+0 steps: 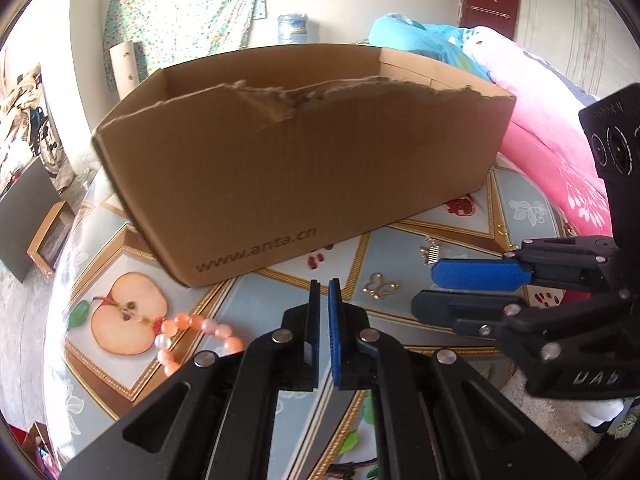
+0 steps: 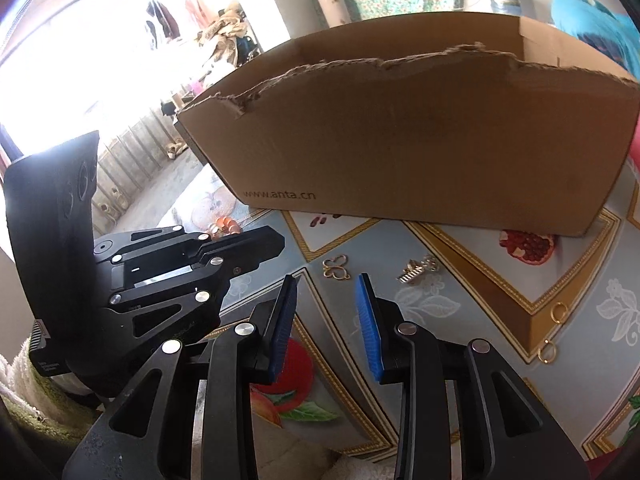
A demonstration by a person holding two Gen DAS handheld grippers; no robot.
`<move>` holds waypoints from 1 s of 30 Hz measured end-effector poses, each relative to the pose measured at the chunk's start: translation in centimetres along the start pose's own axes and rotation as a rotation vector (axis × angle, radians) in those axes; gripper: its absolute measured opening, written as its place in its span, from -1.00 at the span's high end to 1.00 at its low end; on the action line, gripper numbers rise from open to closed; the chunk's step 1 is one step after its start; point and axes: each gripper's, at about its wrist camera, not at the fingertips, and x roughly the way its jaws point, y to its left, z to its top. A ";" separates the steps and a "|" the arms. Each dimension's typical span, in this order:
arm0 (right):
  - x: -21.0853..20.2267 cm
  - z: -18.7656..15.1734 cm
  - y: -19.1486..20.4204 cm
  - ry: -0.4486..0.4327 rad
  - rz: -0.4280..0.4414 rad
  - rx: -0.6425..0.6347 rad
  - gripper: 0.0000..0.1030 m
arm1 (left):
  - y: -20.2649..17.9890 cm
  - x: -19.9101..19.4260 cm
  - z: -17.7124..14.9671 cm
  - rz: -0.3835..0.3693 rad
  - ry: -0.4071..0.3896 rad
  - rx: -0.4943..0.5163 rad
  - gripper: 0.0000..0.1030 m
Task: Organize jewelry
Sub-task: 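Grasp the gold butterfly charm with the right tool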
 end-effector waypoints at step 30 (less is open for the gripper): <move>3.6 0.3 3.3 -0.010 -0.160 -0.183 0.43 | 3.5 -2.1 -0.5 -0.016 -0.050 -0.092 0.92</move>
